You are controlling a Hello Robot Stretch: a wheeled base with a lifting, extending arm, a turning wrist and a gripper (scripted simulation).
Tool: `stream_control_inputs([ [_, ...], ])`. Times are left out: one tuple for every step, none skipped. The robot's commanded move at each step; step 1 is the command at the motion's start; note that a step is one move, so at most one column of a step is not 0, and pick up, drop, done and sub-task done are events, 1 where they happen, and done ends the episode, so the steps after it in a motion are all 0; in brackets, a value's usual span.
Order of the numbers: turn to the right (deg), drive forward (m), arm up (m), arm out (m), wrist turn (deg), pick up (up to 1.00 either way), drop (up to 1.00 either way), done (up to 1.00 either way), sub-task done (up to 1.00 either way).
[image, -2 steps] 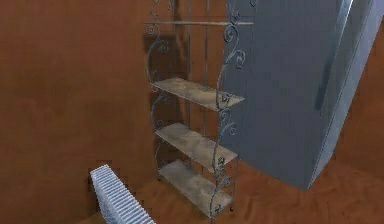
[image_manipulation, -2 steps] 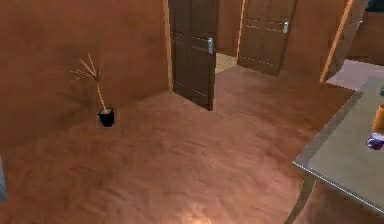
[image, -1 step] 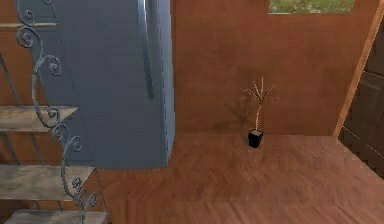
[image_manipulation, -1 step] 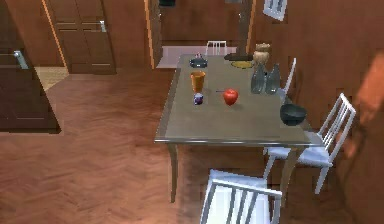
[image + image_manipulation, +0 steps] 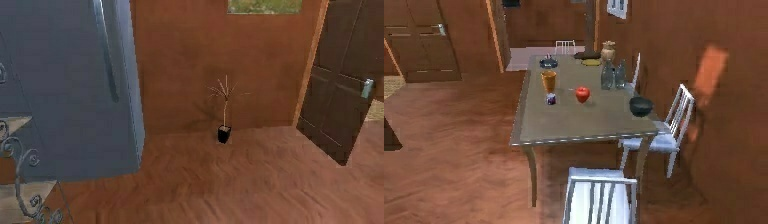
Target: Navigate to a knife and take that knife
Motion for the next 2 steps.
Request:
stream_control_inputs([
  [0.0, 0.05, 0.00, 0.00, 0.0, 0.00, 0.00, 0.00, 0.00],
  [45.0, 0.00, 0.00, 0.00, 0.0, 0.00, 0.00, 0.00, 0.00],
])
